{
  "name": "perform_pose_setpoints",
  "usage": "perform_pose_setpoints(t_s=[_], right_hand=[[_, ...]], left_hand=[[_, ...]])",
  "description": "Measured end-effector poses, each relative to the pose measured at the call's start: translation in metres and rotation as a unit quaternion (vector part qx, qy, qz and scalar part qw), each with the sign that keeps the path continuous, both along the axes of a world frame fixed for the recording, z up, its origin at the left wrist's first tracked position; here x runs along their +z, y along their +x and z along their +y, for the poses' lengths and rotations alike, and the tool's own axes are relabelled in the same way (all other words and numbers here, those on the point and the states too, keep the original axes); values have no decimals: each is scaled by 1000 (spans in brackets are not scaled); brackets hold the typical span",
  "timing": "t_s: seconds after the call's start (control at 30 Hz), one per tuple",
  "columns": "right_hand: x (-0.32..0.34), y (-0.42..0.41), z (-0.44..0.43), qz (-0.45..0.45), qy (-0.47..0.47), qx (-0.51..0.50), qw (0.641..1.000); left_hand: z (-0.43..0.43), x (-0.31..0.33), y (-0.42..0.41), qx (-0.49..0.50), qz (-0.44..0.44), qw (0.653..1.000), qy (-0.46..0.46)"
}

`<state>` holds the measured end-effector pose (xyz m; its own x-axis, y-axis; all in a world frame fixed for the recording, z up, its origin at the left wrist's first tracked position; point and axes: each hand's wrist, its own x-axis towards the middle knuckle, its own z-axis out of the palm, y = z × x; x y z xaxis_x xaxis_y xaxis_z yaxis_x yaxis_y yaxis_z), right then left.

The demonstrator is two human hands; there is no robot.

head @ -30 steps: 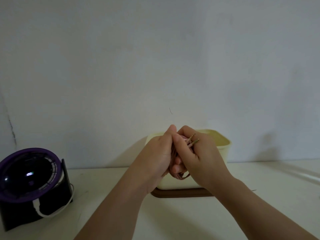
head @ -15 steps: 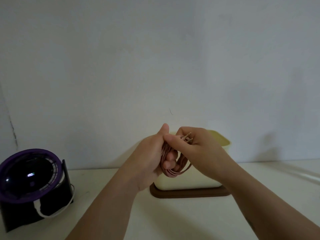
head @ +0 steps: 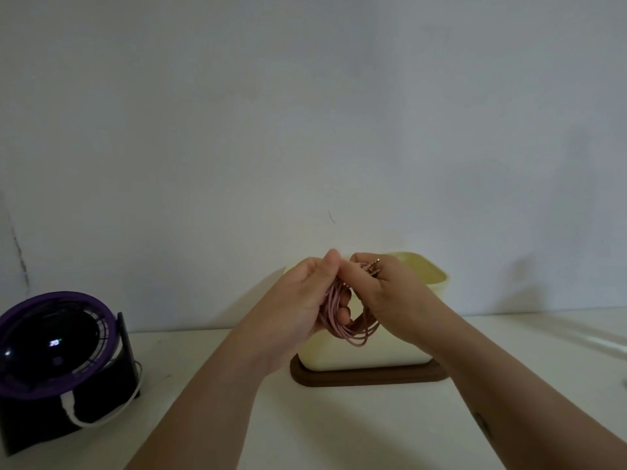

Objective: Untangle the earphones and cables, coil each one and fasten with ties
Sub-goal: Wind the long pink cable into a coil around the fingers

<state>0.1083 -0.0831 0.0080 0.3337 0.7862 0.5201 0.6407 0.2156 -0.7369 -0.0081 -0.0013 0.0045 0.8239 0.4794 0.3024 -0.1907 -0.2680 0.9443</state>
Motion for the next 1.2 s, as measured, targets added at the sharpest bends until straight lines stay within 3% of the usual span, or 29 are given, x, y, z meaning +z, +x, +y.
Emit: perform_pose_setpoints(t_s=[0.07,0.17,0.23,0.37,0.57,0.73,0.83,1.0,1.2], right_hand=[[-2,5,1,10,-17,18,1000],[-6,9,4,63,-62,80,993],[-7,12,3,109,-91,124,982],[-8,14,0,189,-108,192,957],[-8,17,3,266,-85,260,924],[-2,23,-6,267,-90,273,920],[0,24,-9,262,-87,249,928],[-2,15,-7,300,-86,272,910],[-3,9,-1,352,-6,242,904]], left_hand=[[6,2,-6,-41,36,998,34],[12,4,-11,-9,80,988,129],[13,3,-12,-1,77,986,146],[16,0,-12,-54,47,994,83],[16,4,-11,-93,-20,992,-89],[13,6,-5,-127,-55,970,-199],[12,6,-3,-119,-66,966,-220],[9,6,-1,-91,-98,965,-226],[4,7,3,-54,-124,963,-233]])
